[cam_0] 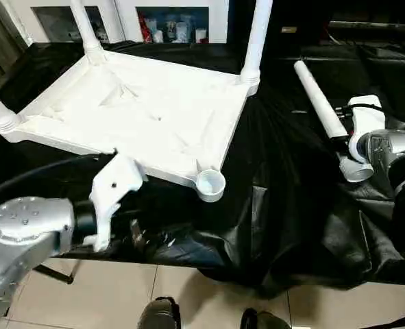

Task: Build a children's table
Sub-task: Pick table leg

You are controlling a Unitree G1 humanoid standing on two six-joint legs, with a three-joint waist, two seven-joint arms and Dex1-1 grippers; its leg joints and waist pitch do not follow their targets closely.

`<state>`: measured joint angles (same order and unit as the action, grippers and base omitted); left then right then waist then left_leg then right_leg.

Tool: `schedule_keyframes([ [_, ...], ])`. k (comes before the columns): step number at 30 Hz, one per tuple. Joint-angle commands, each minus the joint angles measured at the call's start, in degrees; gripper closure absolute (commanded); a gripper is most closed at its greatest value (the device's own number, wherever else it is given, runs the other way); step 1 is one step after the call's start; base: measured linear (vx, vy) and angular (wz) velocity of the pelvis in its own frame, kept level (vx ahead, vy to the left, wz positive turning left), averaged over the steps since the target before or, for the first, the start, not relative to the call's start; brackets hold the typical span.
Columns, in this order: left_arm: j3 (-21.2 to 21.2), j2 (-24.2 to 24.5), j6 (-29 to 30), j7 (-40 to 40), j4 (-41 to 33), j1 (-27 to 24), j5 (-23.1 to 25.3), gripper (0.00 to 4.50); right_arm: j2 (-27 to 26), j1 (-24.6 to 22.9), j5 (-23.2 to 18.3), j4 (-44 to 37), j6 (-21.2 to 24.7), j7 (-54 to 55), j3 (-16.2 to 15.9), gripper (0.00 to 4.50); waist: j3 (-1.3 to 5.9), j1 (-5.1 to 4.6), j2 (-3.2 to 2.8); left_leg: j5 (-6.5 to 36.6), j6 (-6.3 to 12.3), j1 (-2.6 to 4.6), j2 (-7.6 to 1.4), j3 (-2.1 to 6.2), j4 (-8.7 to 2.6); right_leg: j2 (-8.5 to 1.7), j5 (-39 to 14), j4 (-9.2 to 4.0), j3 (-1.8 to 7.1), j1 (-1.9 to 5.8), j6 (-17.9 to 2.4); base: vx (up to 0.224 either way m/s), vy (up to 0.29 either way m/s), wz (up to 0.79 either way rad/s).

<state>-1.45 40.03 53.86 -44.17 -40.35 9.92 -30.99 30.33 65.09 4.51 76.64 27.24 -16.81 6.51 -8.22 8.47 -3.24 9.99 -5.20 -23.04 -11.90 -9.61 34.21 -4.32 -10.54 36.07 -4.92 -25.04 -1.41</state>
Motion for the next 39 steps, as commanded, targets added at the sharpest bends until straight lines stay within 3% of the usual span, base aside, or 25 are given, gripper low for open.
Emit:
schedule_keyframes([
  [1, 2.6, -2.3, -3.7, 3.6, 2.7, 1.5, 4.1, 0.0, 0.8, -2.2, -1.6, 1.0, -0.2, 1.4, 1.9, 2.64, 5.25, 0.19, 0.26, 7.5, 2.57, 0.68, -0.63, -0.08, -2.9, -2.95, -5.4, -3.31, 2.74, 4.12, -16.1, 0.0, 0.0, 0.0],
  [3, 3.9, -3.8, -4.8, 5.5, 4.4, 2.3, 5.5, 0.0, 1.0, -2.5, -1.8, 0.8, -0.5, 1.4, 2.3, 2.64, 5.64, 0.4, 0.01, 6.9, 2.52, 0.59, -0.6, -0.02, -2.7, -2.94, -4.5, -2.96, 2.67, 4.24, -16.2, 0.0, 0.0, 0.0],
  [6, 4.7, -7.0, -6.1, 8.3, 7.1, 3.5, 6.4, 0.0, 1.1, -2.9, -2.5, 0.5, -1.1, 1.3, 3.1, 2.64, 5.85, 0.46, 0.26, 7.1, 2.52, 0.62, -0.53, -0.18, -2.48, -2.96, -4.1, -2.96, 2.73, 4.19, -16.3, 0.0, 0.0, 0.0],
  [8, 4.9, -11.5, -8.4, 12.2, 11.6, 5.3, 8.0, 0.0, 1.2, -3.6, -4.3, -0.3, -2.3, 2.6, 5.3, 2.64, 6.13, 0.43, 0.3, 7.0, 2.38, 0.53, -0.47, -0.19, -2.3, -2.97, -3.9, -2.86, 2.72, 4.34, -16.4, 0.0, 0.0, 0.0],
  [13, 5.2, -16.3, -10.9, 16.2, 17.1, 8.8, 9.9, 0.0, 1.0, -4.6, -7.6, -2.4, -6.3, 3.7, 8.7, 2.65, 6.55, 0.6, 0.99, 8.6, 2.31, 0.4, -0.28, -0.26, -2.01, -3.21, -7.6, -3.19, 2.75, 4.4, -14.3, 0.0, 0.0, 0.0],
  [15, 4.9, -19.6, -13.5, 17.9, 19.6, 10.7, 10.2, 0.0, 0.1, -6.3, -10.2, -5.6, -8.1, 2.7, 10.9, 2.65, 6.97, 0.59, 1.28, 7.4, 2.45, 0.27, -0.3, -0.16, -1.84, -3.32, -7.8, -2.94, 2.65, 4.62, -14.0, 0.0, 0.0, 0.0],
  [16, 4.7, -21.0, -14.7, 18.6, 20.6, 11.5, 10.1, 0.0, -0.3, -7.2, -11.3, -7.3, -8.9, 2.2, 11.9, 2.65, 6.85, 0.6, 1.35, 7.3, 2.78, 0.17, -0.19, -0.3, -1.8, -3.27, -8.0, -3.2, 2.72, 4.56, -13.6, 0.0, 0.0, 0.0],
  [17, 4.4, -23.1, -16.8, 20.1, 22.2, 12.6, 10.5, 0.0, -1.3, -9.5, -12.8, -11.3, -9.4, 1.9, 13.1, 2.66, 7.21, 0.59, 1.5, 5.9, 3.36, 0.04, -0.23, -0.21, -1.65, -3.29, -7.0, -2.95, 2.69, 4.73, -13.3, 0.0, 0.0, 0.0],
  [18, 4.2, -24.3, -18.0, 21.1, 23.1, 13.2, 10.8, 0.0, -1.9, -11.0, -13.7, -13.8, -9.7, 1.8, 13.7, 2.66, 7.1, 0.69, 1.53, 5.5, 3.82, -0.09, -0.17, -0.23, -1.67, -3.22, -6.5, -3.15, 2.71, 4.75, -12.8, 0.0, 0.0, 0.0],
  [20, 3.9, -26.7, -19.9, 21.8, 24.5, 14.0, 10.6, 0.0, -5.8, -18.3, -18.1, -27.3, -12.6, -0.3, 16.5, 2.66, 7.55, 0.88, 1.44, 4.7, 4.5, 0.11, -0.35, -0.17, -1.57, -3.39, -5.3, -2.98, 2.76, 4.67, -12.0, 0.0, 0.0, 0.0],
  [21, 4.0, -27.2, -20.1, 22.0, 25.3, 14.4, 10.7, 0.0, -7.8, -21.4, -20.3, -33.2, -14.0, -1.2, 17.8, 2.66, 7.58, 0.54, 1.95, 3.6, 5.47, -0.14, -0.25, -0.16, -1.61, -3.15, -3.8, -2.94, 2.77, 4.8, -11.5, 0.0, 0.0, 0.0],
  [23, 4.1, -28.1, -20.2, 21.8, 27.9, 16.1, 10.3, 0.0, -12.2, -28.9, -25.2, -47.5, -14.7, -2.7, 18.9, 2.66, 7.94, 0.67, 1.8, 3.0, 6.4, 0.12, -0.34, -0.12, -1.55, -3.12, -4.1, -2.77, 2.7, 4.5, -11.3, 0.0, 0.0, 0.0],
  [24, 4.0, -28.2, -19.8, 21.6, 28.2, 16.3, 10.0, 0.0, -12.7, -29.6, -25.6, -48.9, -14.6, -2.8, 18.9, 2.66, 7.85, 0.74, 2.0, 2.9, 6.74, 0.3, -0.33, -0.3, -1.61, -3.11, -5.1, -3.03, 2.91, 4.33, -10.5, 0.0, 0.0, 0.0],
  [26, 2.4, -29.9, -14.9, 19.7, 30.4, 18.6, 5.3, 0.0, -16.4, -36.8, -30.7, -62.9, -13.0, -3.7, 18.1, 2.66, 8.0, 0.71, 1.8, 3.1, 6.7, 0.53, -0.54, -0.18, -1.67, -3.11, -7.1, -2.94, 2.82, 4.04, -10.0, 0.0, 0.0, 0.0],
  [27, 2.1, -30.4, -14.5, 19.6, 30.7, 18.9, 4.6, 0.0, -16.8, -37.7, -31.6, -64.7, -12.6, -3.9, 17.9, 2.66, 7.94, 0.96, 1.76, 3.4, 6.29, 0.62, -0.55, -0.21, -1.75, -3.15, -8.2, -3.12, 2.87, 3.9, -9.7, 0.0, 0.0, 0.0],
  [28, -0.1, -33.1, -13.0, 19.4, 32.4, 20.6, 0.5, 0.0, -18.7, -42.4, -36.3, -74.5, -9.6, -5.1, 16.5, 2.66, 8.04, 0.67, 2.32, 3.5, 6.21, 0.57, -0.51, -0.3, -1.86, -3.0, -8.6, -3.28, 2.84, 4.09, -9.8, 0.0, 0.0, 0.0],
  [29, -1.1, -34.6, -12.9, 19.9, 33.2, 21.3, -1.1, 0.0, -19.1, -44.3, -38.6, -78.7, -8.0, -5.9, 15.6, 2.66, 8.02, 1.41, 1.92, 4.3, 5.8, 0.83, -0.61, -0.27, -1.8, -3.19, -9.8, -3.34, 2.93, 3.82, -9.2, 0.0, 0.0, 0.0],
  [30, -1.1, -34.6, -12.9, 19.9, 33.2, 21.3, -1.1, 0.0, -19.1, -44.3, -38.6, -78.7, -8.0, -5.9, 15.6, 2.66, 7.95, 1.11, 1.99, 5.0, 5.56, 0.5, -0.58, -0.16, -2.03, -3.11, -11.2, -3.63, 2.76, 4.02, -8.8, 0.0, 0.0, 0.0],
  [31, -2.0, -36.2, -12.4, 20.1, 33.7, 22.1, -3.5, 0.0, -19.1, -46.0, -41.1, -82.9, -6.3, -7.6, 14.3, 2.66, 7.99, 0.96, 2.2, 5.7, 4.77, 0.3, -0.46, -0.15, -2.13, -3.13, -12.8, -3.88, 2.74, 4.13, -8.0, 0.0, 0.0, 0.0],
  [33, -3.7, -39.2, -9.7, 20.6, 33.8, 23.5, -9.2, 0.0, -18.2, -48.5, -45.3, -89.0, -3.8, -12.2, 11.0, 2.66, 8.01, 1.26, 2.34, 7.5, 3.99, 0.66, -0.45, -0.3, -2.08, -3.2, -15.2, -4.3, 2.83, 3.89, -6.9, 0.0, 0.0, 0.0],
  [34, -3.9, -39.7, -9.6, 20.9, 34.0, 23.8, -9.5, 0.0, -18.1, -48.9, -46.0, -89.8, -3.0, -12.7, 10.4, 2.66, 7.89, 1.18, 2.56, 8.0, 3.75, 0.19, -0.37, -0.14, -2.26, -3.25, -16.3, -4.48, 2.77, 4.15, -6.3, 0.0, 0.0, 0.0],
  [35, -4.4, -41.4, -9.5, 21.9, 35.1, 25.2, -10.4, 0.0, -17.7, -49.9, -48.4, -92.2, -0.3, -14.5, 8.6, 2.66, 7.99, 0.99, 3.3, 8.3, 3.47, 0.14, -0.24, -0.21, -2.41, -3.13, -18.2, -4.73, 2.64, 4.27, -4.9, 0.0, 0.0, 0.0],
  [36, -4.4, -41.4, -9.5, 21.9, 35.1, 25.2, -10.4, 0.0, -17.7, -49.9, -48.4, -92.2, -0.3, -14.5, 8.6, 2.66, 8.13, 1.39, 2.86, 8.9, 3.27, 0.64, -0.34, -0.16, -2.25, -3.27, -19.2, -4.94, 2.73, 3.86, -4.4, 0.0, 0.0, 0.0],
  [37, -4.7, -42.0, -9.3, 21.7, 35.7, 25.8, -11.1, 0.0, -17.6, -50.4, -49.0, -93.0, 0.8, -15.2, 7.7, 2.66, 8.1, 1.0, 2.95, 9.6, 2.9, 0.48, -0.42, -0.05, -2.45, -3.29, -20.1, -5.16, 2.72, 3.85, -4.0, 0.0, 0.0, 0.0],
  [39, -5.1, -43.5, -9.1, 21.6, 37.9, 27.7, -11.7, 0.0, -17.3, -50.9, -48.6, -93.4, 2.2, -17.1, 4.8, 2.66, 8.29, 1.11, 4.01, 10.3, 2.26, 0.75, -0.33, -0.2, -2.47, -3.15, -22.3, -5.6, 2.62, 3.72, -2.3, 0.0, 0.0, 0.0],
])
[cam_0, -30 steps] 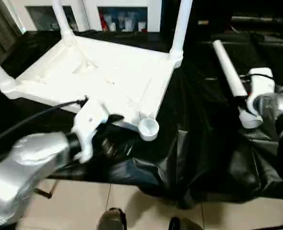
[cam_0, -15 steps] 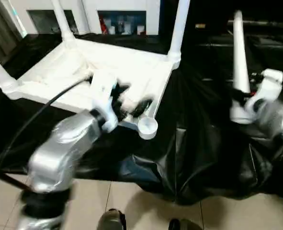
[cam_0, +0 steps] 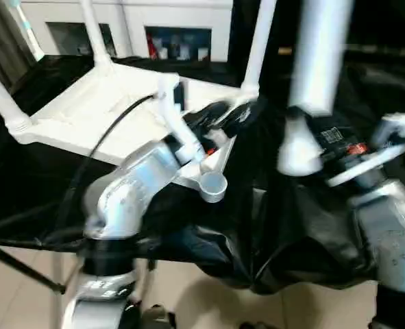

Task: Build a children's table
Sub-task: Pick table leg

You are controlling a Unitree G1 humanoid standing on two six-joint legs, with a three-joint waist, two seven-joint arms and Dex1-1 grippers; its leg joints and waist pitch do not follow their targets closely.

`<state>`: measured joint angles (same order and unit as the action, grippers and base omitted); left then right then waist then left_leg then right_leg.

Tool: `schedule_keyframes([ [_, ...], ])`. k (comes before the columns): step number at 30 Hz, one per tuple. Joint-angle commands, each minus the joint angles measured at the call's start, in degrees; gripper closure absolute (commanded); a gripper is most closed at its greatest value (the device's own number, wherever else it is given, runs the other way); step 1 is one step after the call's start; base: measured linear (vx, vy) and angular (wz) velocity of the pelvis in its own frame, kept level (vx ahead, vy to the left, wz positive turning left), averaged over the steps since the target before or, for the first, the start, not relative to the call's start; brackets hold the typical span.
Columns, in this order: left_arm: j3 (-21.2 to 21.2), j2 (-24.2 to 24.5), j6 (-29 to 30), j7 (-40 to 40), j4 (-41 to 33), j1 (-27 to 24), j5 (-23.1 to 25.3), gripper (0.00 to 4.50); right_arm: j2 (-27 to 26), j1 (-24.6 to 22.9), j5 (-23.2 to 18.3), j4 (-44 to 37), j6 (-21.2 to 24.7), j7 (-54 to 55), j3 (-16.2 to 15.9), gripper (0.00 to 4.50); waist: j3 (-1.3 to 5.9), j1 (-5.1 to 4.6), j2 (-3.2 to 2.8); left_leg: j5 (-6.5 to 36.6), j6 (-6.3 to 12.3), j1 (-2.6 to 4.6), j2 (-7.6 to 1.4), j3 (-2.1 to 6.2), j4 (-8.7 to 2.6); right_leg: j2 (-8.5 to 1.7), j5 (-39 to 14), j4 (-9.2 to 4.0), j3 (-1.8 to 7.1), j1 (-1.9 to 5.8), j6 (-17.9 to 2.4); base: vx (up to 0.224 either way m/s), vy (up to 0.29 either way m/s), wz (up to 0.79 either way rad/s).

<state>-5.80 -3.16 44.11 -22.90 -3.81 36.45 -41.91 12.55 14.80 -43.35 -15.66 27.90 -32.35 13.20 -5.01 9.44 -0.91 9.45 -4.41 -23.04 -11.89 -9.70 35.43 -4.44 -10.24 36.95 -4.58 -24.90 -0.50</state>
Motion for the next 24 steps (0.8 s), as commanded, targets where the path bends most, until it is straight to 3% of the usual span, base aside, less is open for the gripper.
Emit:
schedule_keyframes([
  [1, -1.0, -1.2, 0.8, 0.2, 2.6, 2.2, -0.8, 0.0, 0.5, -0.8, -0.5, -1.6, 2.5, -1.5, -2.8, 2.66, 5.05, 0.21, 1.54, 11.1, 1.13, 0.71, -0.33, -0.03, -3.81, -3.16, -23.8, -6.72, 2.33, 3.47, -2.4, 0.0, 0.0, 0.0],
  [2, -1.0, -1.5, 0.7, 0.3, 3.2, 2.7, -0.7, 0.0, 0.4, -0.7, -0.2, -1.6, 2.9, -1.4, -3.3, 2.66, 4.99, 0.15, 1.8, 11.2, 0.93, 0.58, -0.32, -0.02, -3.88, -3.2, -24.7, -6.85, 2.29, 3.51, -1.9, 0.0, 0.0, 0.0],
  [3, -1.0, -1.9, 0.6, 0.3, 3.9, 3.2, -0.5, 0.0, 0.4, -0.6, 0.1, -1.6, 3.3, -1.2, -3.7, 2.66, 5.04, 0.28, 1.62, 11.6, 0.66, 0.65, -0.28, 0.03, -3.92, -3.21, -25.5, -6.96, 2.22, 3.44, -1.4, 0.0, 0.0, 0.0],
  [5, -0.9, -2.8, 0.9, 0.0, 4.2, 4.4, -2.0, 0.0, 0.8, 0.0, 1.3, -0.8, 4.2, -0.9, -5.2, 2.66, 5.24, 0.23, 2.38, 12.6, -0.18, 0.7, -0.56, 0.3, -4.24, -3.35, -25.7, -7.03, 2.05, 3.57, -0.6, 0.0, 0.0, 0.0],
  [6, -1.1, -3.0, 1.3, 0.2, 4.0, 4.7, -3.1, 0.0, 1.3, 0.0, 1.6, -0.7, 4.4, -0.7, -5.6, 2.66, 5.31, 0.35, 2.24, 13.0, -0.48, 0.9, -0.72, 0.39, -4.37, -3.47, -25.5, -6.97, 2.05, 3.44, -0.8, 0.0, 0.0, 0.0],
  [10, -1.5, -3.8, 2.8, 0.5, 2.8, 4.9, -6.0, 0.0, 3.1, 0.8, 2.5, 0.9, 5.4, -1.2, -7.0, 2.66, 5.18, 0.2, 2.78, 14.7, -0.71, 1.35, -0.86, 0.31, -4.58, -3.64, -25.0, -7.14, 2.1, 3.31, -1.6, 0.0, 0.0, 0.0],
  [12, -1.5, -3.8, 3.5, 1.1, 2.6, 4.7, -5.9, 0.0, 3.4, 1.0, 3.4, 1.5, 5.4, -1.0, -7.4, 2.66, 5.31, 0.23, 2.8, 14.2, -1.01, 1.13, -0.95, 0.43, -4.72, -3.71, -23.7, -6.99, 2.15, 3.54, -1.5, 0.0, 0.0, 0.0],
  [14, -1.8, -3.9, 4.8, 3.2, 2.6, 4.4, -5.4, 0.18, 3.9, 1.7, 5.8, 2.4, 5.2, 0.0, -8.5, 2.66, 5.46, 0.16, 3.45, 13.4, -1.37, 1.09, -1.07, 0.4, -4.78, -3.69, -21.5, -6.69, 2.27, 3.68, -1.7, 0.0, 0.0, 0.0],
  [16, -1.9, -3.9, 5.4, 6.4, 2.8, 4.2, -4.5, 0.4, 4.7, 2.5, 9.3, 3.4, 4.1, 1.3, -10.3, 2.66, 5.5, 0.16, 3.63, 13.0, -1.57, 1.14, -1.01, 0.33, -4.72, -3.67, -20.2, -6.58, 2.34, 3.66, -1.9, 0.0, 0.0, 0.0],
  [18, -2.2, -5.0, 4.4, 11.7, 3.3, 4.1, -2.1, 0.63, 6.1, 3.2, 17.2, 5.5, 0.4, 3.8, -14.8, 2.66, 5.6, 0.16, 3.73, 12.2, -2.16, 1.04, -1.02, 0.38, -4.7, -3.64, -18.7, -6.37, 2.36, 3.8, -1.9, 0.0, 0.0, 0.0],
  [22, -2.4, -6.5, 1.8, 15.0, 3.7, 4.2, 0.5, 1.02, 5.0, 3.2, 22.4, 5.7, -1.5, 7.7, -17.8, 2.66, 5.71, 0.16, 4.53, 10.2, -1.76, 0.97, -0.83, 0.12, -4.45, -3.56, -16.9, -6.21, 2.51, 3.91, -1.5, 0.0, 0.0, 0.0],
  [24, -2.9, -7.4, 0.8, 16.6, 3.7, 4.2, 1.1, 1.12, 3.8, 3.3, 24.4, 5.7, -1.9, 10.1, -18.8, 2.66, 5.79, -0.02, 4.32, 9.7, -2.07, 0.94, -0.91, 0.27, -4.55, -3.49, -15.0, -5.92, 2.48, 3.85, -2.0, 0.0, 0.0, 0.0],
])
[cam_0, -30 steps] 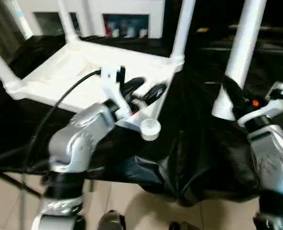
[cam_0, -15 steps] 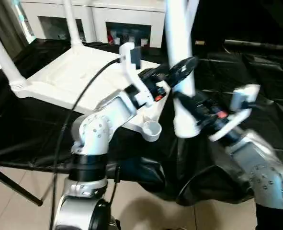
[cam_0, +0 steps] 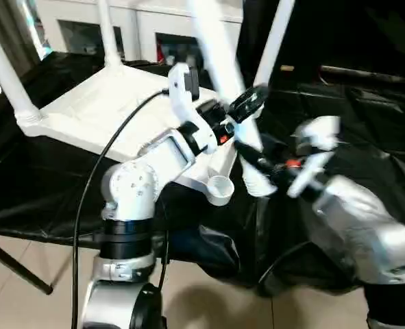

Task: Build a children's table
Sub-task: Pick table leg

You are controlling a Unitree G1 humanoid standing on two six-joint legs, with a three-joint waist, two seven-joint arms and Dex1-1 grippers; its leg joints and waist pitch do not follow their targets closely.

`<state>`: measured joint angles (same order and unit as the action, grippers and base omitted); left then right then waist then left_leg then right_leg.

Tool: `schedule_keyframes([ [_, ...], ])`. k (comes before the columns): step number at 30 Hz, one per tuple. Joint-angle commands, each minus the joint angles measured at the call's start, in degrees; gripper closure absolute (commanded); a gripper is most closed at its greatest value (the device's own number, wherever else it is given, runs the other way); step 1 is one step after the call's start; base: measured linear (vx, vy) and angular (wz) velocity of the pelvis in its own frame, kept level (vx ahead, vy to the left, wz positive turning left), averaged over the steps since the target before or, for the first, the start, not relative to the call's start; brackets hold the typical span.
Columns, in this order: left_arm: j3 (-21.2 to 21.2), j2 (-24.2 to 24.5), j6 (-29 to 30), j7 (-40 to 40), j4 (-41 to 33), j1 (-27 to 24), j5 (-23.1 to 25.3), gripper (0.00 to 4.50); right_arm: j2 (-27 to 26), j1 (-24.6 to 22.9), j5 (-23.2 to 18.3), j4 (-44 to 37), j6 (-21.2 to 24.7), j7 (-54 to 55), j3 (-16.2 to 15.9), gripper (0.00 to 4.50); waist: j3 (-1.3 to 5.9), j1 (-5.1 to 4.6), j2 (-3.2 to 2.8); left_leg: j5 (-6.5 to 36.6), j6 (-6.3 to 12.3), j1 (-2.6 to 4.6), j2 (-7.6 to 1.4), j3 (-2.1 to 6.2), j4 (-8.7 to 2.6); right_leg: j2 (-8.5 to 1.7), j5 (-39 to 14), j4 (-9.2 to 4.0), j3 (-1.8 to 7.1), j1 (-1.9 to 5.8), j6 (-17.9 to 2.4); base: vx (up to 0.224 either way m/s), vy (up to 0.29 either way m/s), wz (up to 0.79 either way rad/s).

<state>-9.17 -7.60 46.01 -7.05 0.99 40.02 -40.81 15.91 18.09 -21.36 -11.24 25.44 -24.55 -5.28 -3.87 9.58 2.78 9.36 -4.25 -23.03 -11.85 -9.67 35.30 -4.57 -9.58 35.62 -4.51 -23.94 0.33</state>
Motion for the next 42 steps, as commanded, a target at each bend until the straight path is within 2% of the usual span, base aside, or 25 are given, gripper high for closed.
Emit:
schedule_keyframes([
  [1, 0.1, -3.8, -1.8, 2.1, -1.1, 0.7, 0.2, 1.28, -0.3, 0.0, 3.8, 1.2, 0.2, 3.8, -1.1, 2.66, 4.68, -0.3, 0.86, 10.1, -2.43, 0.98, -0.95, 0.24, -4.41, -3.29, -14.9, -4.39, 2.39, 3.06, -2.9, 0.0, 0.0, 0.0],
  [6, -0.7, -5.3, -2.9, 5.1, -0.9, 1.1, 0.3, 1.59, -1.5, -0.1, 6.2, 0.5, -0.6, 5.8, -2.9, 2.66, 4.62, -0.48, 0.88, 11.8, -2.82, 1.34, -0.96, 0.19, -4.46, -3.13, -13.6, -4.37, 2.54, 2.96, -3.0, 0.0, 0.0, 0.0],
  [7, -0.9, -5.7, -3.5, 5.8, -0.6, 1.3, 0.6, 1.8, -1.5, -0.2, 7.0, 0.3, -1.1, 5.8, -3.6, 2.66, 4.33, -0.54, 0.94, 12.3, -2.93, 1.18, -0.94, 0.24, -4.61, -3.06, -14.0, -4.46, 2.6, 2.89, -2.7, 0.0, 0.0, 0.0],
  [11, -1.0, -5.8, -4.2, 6.4, -0.3, 1.4, 0.1, 2.11, -2.0, -0.4, 9.1, 0.2, -2.4, 5.6, -5.4, 2.66, 4.09, -0.82, 1.05, 14.4, -3.12, 1.29, -0.89, 0.32, -4.75, -3.1, -16.5, -4.81, 2.64, 2.78, -1.8, 0.0, 0.0, 0.0],
  [12, -0.7, -5.6, -3.9, 6.3, -0.3, 1.2, -0.4, 2.23, -2.2, -0.4, 9.4, 0.3, -2.6, 5.8, -5.6, 2.66, 3.91, -0.86, 0.7, 15.0, -3.2, 1.27, -0.86, 0.41, -4.86, -3.1, -17.4, -4.92, 2.66, 2.68, -1.7, 0.0, 0.0, 0.0],
  [13, -0.5, -5.5, -3.6, 6.2, -0.3, 1.1, -0.9, 2.37, -2.3, -0.3, 9.6, 0.4, -2.8, 5.8, -5.7, 2.66, 3.91, -0.97, 0.94, 15.7, -3.23, 1.31, -0.86, 0.41, -4.85, -3.08, -18.3, -5.04, 2.63, 2.67, -1.4, 0.0, 0.0, 0.0],
  [15, 0.5, -4.9, -2.4, 5.5, -0.5, 0.6, -1.6, 2.44, -2.6, -0.1, 10.1, 0.6, -3.5, 5.6, -6.2, 2.66, 3.91, -1.0, 0.49, 16.2, -3.31, 1.29, -0.84, 0.55, -4.9, -3.11, -18.6, -5.06, 2.6, 2.66, -1.3, 0.0, 0.0, 0.0],
  [17, 1.0, -4.6, -1.7, 5.2, -0.5, 0.6, -1.8, 2.6, -2.8, 0.2, 10.4, 0.8, -3.8, 5.6, -6.4, 2.66, 3.85, -1.33, 0.56, 16.9, -3.45, 1.24, -0.84, 0.6, -5.01, -3.04, -18.7, -5.23, 2.54, 2.69, -1.4, 0.0, 0.0, 0.0],
  [19, 1.2, -4.4, -1.7, 5.1, -0.4, 0.6, -1.6, 2.64, -3.0, 0.3, 10.6, 1.0, -4.0, 5.6, -6.3, 2.67, 3.89, -1.45, 0.61, 17.1, -3.4, 1.24, -0.86, 0.64, -5.02, -3.06, -18.6, -5.19, 2.52, 2.73, -1.5, 0.0, 0.0, 0.0],
  [20, 1.3, -4.2, -1.6, 5.0, -0.4, 0.7, -1.7, 2.65, -3.3, 0.5, 11.0, 1.3, -4.4, 5.8, -6.3, 2.67, 3.95, -1.48, 0.38, 17.0, -3.33, 1.23, -0.87, 0.69, -5.02, -3.1, -17.9, -5.13, 2.54, 2.72, -1.9, 0.0, 0.0, 0.0],
  [21, 1.3, -4.0, -1.6, 4.9, -0.4, 0.8, -1.8, 2.65, -3.5, 0.5, 11.2, 1.4, -4.6, 5.9, -6.3, 2.67, 3.95, -1.51, 0.47, 17.0, -3.29, 1.23, -0.85, 0.65, -4.99, -3.07, -17.8, -5.17, 2.53, 2.74, -1.9, 0.0, 0.0, 0.0],
  [26, 1.1, -2.9, -1.6, 3.9, -0.5, 0.7, -1.9, 2.66, -4.0, 0.8, 12.2, 1.8, -6.0, 5.5, -7.0, 2.67, 4.07, -1.47, 0.07, 16.3, -3.33, 1.37, -0.93, 0.64, -5.0, -2.96, -14.6, -4.87, 2.63, 2.78, -3.3, 0.0, 0.0, 0.0],
  [27, 1.1, -2.6, -1.7, 3.6, -0.3, 0.7, -1.8, 2.66, -4.3, 0.8, 10.5, 1.7, -5.8, 4.2, -6.5, 2.11, 4.14, -1.49, -0.07, 15.9, -3.33, 1.35, -0.93, 0.64, -5.0, -2.93, -13.4, -4.71, 2.63, 2.88, -3.7, 0.0, 0.0, 0.0],
  [28, 1.0, -2.2, -1.8, 3.2, -0.3, 0.7, -1.8, 2.66, -4.7, 0.6, 8.8, 1.5, -5.3, 3.1, -6.0, 1.97, 4.18, -1.45, -0.27, 16.1, -3.11, 1.42, -0.94, 0.64, -4.99, -2.96, -12.7, -4.6, 2.64, 2.92, -4.2, 0.0, 0.0, 0.0],
  [29, 1.0, -2.0, -1.8, 3.0, -0.2, 0.7, -1.8, 2.66, -4.8, 0.7, 8.1, 1.3, -5.0, 2.8, -5.7, 1.97, 4.16, -1.49, -0.19, 16.1, -3.0, 1.43, -0.96, 0.62, -5.01, -2.91, -12.3, -4.63, 2.63, 2.95, -4.4, 0.0, 0.0, 0.0],
  [30, 0.9, -0.6, -1.8, 1.3, 0.3, 1.1, -1.8, 2.66, -5.3, 1.1, 3.8, 0.4, -2.2, 1.3, -3.3, 1.91, 4.16, -1.47, -0.25, 16.0, -2.99, 1.45, -0.96, 0.6, -4.99, -2.92, -12.0, -4.61, 2.65, 2.97, -4.6, 0.0, 0.0, 0.0],
  [33, 0.7, 1.3, -1.1, -0.8, 0.8, 1.7, -2.2, 2.67, -4.5, 1.9, -0.8, -0.4, 1.2, -2.1, -1.3, 1.54, 4.11, -1.42, -0.3, 16.0, -2.14, 1.42, -0.89, 0.64, -5.06, -2.88, -11.6, -4.51, 2.61, 3.19, -5.3, 0.0, 0.0, 0.0],
  [35, 1.1, 3.8, 0.2, -4.1, 1.2, 2.2, -2.7, 2.67, -2.7, 3.3, -7.0, -0.7, 6.6, -6.2, 1.3, 1.51, 4.03, -1.4, -0.33, 15.3, -1.95, 1.5, -0.88, 0.63, -5.04, -2.89, -11.4, -4.4, 2.65, 3.2, -5.6, 0.0, 0.0, 0.0],
  [36, 1.1, 4.2, 0.4, -4.6, 1.3, 2.2, -2.7, 2.67, -2.3, 3.5, -7.9, -0.7, 7.4, -7.0, 1.7, 1.51, 4.0, -1.31, -0.43, 15.2, -1.89, 1.62, -0.89, 0.62, -5.0, -2.9, -11.8, -4.46, 2.65, 3.16, -5.7, 0.0, 0.0, 0.0],
  [37, 1.2, 4.9, 0.9, -5.5, 1.4, 2.4, -2.9, 2.67, -1.6, 3.8, -9.7, -0.7, 8.9, -8.6, 2.4, 1.51, 3.91, -1.23, -0.05, 14.8, -1.89, 1.6, -0.91, 0.49, -5.01, -2.98, -12.1, -4.46, 2.68, 3.16, -5.8, 0.0, 0.0, 0.0],
  [38, 2.5, 8.6, 3.4, -10.7, 1.6, 3.0, -3.6, 2.67, 2.2, 5.6, -16.3, 0.7, 16.3, -14.6, 4.6, 1.51, 3.86, -1.28, 0.37, 14.4, -1.51, 1.76, -0.71, 0.46, -4.93, -2.78, -12.8, -4.45, 2.59, 3.23, -5.8, 0.0, 0.0, 0.0],
  [39, 2.7, 9.4, 4.0, -11.9, 1.6, 3.2, -3.8, 2.67, 3.0, 6.0, -17.6, 1.0, 17.7, -15.8, 5.1, 1.51, 3.94, -1.17, 0.2, 13.9, -1.41, 1.8, -0.84, 0.55, -4.98, -2.84, -12.8, -4.27, 2.63, 3.33, -5.8, 0.0, 0.0, 0.0],
  [40, 3.2, 11.2, 5.6, -14.8, 1.6, 3.6, -4.5, 2.67, 4.9, 6.9, -19.7, 2.3, 21.5, -17.9, 5.7, 1.51, 3.82, -1.12, -0.07, 13.6, -1.51, 1.81, -0.8, 0.4, -4.91, -2.87, -13.2, -4.46, 2.71, 3.03, -6.0, 0.0, 0.0, 0.0],
  [41, 3.3, 12.0, 6.4, -16.2, 1.6, 3.8, -4.9, 2.67, 5.7, 7.4, -20.5, 2.9, 23.3, -18.7, 5.9, 1.51, 3.8, -1.23, 0.32, 13.3, -1.55, 1.63, -0.85, 0.39, -4.97, -2.96, -13.4, -4.47, 2.68, 3.19, -6.3, 0.0, 0.0, 0.0],
  [42, 3.5, 13.1, 7.4, -18.0, 1.5, 4.2, -5.7, 2.67, 6.9, 7.9, -21.4, 3.7, 25.2, -20.6, 5.7, 1.51, 3.87, -0.95, 0.14, 12.6, -1.94, 1.61, -0.91, 0.33, -4.93, -3.14, -13.5, -4.47, 2.72, 3.16, -6.5, 0.0, 0.0, 0.0],
])
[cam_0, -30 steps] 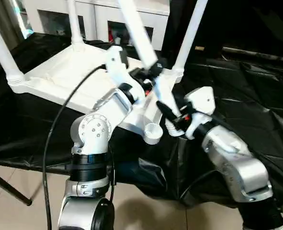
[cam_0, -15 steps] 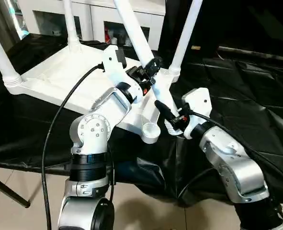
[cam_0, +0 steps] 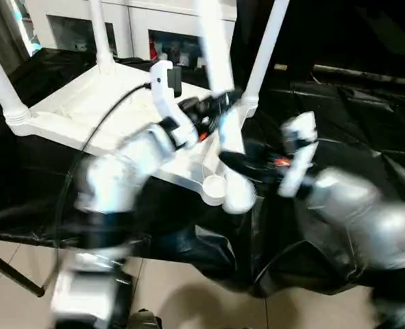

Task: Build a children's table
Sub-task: Pick table leg

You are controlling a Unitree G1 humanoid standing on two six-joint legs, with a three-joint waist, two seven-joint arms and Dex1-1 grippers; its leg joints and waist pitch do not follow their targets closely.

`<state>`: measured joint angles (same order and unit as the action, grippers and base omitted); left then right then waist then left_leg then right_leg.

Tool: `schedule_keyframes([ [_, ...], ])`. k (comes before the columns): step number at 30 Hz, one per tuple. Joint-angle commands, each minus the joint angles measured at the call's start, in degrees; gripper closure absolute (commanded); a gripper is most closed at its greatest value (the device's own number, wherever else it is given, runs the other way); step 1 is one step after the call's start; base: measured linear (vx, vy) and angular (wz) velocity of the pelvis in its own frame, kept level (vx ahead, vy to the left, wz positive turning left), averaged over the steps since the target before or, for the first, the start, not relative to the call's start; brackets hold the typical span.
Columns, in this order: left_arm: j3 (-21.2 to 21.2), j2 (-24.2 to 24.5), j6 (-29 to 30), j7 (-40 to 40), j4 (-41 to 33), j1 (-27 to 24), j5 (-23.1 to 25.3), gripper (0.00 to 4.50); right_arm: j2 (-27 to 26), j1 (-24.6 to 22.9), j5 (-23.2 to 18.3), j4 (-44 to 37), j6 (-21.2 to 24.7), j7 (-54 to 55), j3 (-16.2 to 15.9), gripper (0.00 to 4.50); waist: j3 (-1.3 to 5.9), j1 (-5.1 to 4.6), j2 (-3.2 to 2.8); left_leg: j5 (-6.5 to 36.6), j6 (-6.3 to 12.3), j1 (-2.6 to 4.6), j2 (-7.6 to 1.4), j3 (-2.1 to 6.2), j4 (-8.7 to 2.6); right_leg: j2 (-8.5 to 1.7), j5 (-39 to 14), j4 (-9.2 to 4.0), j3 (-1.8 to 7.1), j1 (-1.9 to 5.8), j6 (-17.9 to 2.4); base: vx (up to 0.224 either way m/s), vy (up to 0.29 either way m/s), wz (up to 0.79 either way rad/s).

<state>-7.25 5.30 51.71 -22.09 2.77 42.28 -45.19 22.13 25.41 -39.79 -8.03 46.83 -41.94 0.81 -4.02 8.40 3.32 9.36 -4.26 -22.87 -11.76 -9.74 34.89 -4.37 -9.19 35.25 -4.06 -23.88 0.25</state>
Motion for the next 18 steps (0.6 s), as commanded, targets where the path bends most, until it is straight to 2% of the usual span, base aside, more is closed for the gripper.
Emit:
schedule_keyframes([
  [1, 1.6, 1.1, 2.8, -4.3, -0.3, 2.4, -2.0, 2.67, 1.6, 0.9, -3.6, 1.1, 5.1, -4.5, -0.5, 1.51, 4.07, 0.29, -0.45, 12.2, -2.16, 1.42, -1.0, 0.43, -4.48, -3.43, -13.8, -4.01, 2.24, 3.18, -7.0, 0.0, 0.0, 0.0],
  [5, 0.9, 3.1, 5.4, -7.9, 0.0, 4.2, -4.8, 2.67, 2.3, 2.6, -6.3, 4.0, 9.9, -5.6, -0.1, 1.51, 4.27, 0.52, -0.52, 11.6, -2.94, 1.43, -1.11, 0.35, -4.48, -3.69, -13.4, -3.91, 2.2, 3.2, -8.7, 0.0, 0.0, 0.0],
  [10, -1.2, 3.2, 7.1, -10.5, 1.6, 6.3, -8.0, 2.68, 3.0, 4.0, -7.9, 5.5, 14.3, -6.4, -0.3, 1.51, 4.22, 0.75, -0.31, 12.1, -3.53, 1.46, -1.1, 0.34, -4.49, -3.74, -15.2, -4.06, 2.18, 3.18, -8.2, 0.0, 0.0, 0.0],
  [12, -1.3, 3.1, 7.2, -10.8, 1.7, 6.6, -8.2, 2.68, 2.9, 4.1, -7.8, 5.8, 14.6, -6.6, -0.5, 1.51, 4.25, 0.94, -0.34, 12.0, -3.66, 1.46, -1.1, 0.34, -4.51, -3.76, -15.5, -4.11, 2.2, 3.17, -7.8, 0.0, 0.0, 0.0],
  [13, -1.2, 3.1, 7.1, -10.9, 1.7, 6.6, -8.1, 2.68, 2.9, 4.1, -7.7, 5.8, 14.6, -6.6, -0.6, 1.78, 4.25, 1.03, -0.37, 11.8, -3.79, 1.45, -1.14, 0.37, -4.56, -3.69, -15.3, -4.05, 2.19, 3.09, -7.6, 0.0, 0.0, 0.0],
  [15, -0.9, 3.4, 7.0, -11.2, 1.8, 6.4, -7.7, 2.68, 2.7, 4.2, -7.3, 6.3, 14.7, -6.3, -0.9, 1.85, 4.45, 1.31, -0.34, 11.5, -4.03, 1.51, -1.18, 0.4, -4.54, -3.79, -14.9, -3.98, 2.18, 3.17, -7.5, 0.0, 0.0, 0.0],
  [18, -0.6, 3.7, 6.9, -11.4, 1.9, 6.3, -7.4, 2.68, 2.7, 4.3, -6.7, 6.9, 14.6, -6.1, -1.3, 2.11, 4.36, 1.6, -0.32, 11.7, -4.34, 1.48, -1.19, 0.37, -4.6, -3.79, -14.7, -4.0, 2.22, 3.09, -7.3, 0.0, 0.0, 0.0],
])
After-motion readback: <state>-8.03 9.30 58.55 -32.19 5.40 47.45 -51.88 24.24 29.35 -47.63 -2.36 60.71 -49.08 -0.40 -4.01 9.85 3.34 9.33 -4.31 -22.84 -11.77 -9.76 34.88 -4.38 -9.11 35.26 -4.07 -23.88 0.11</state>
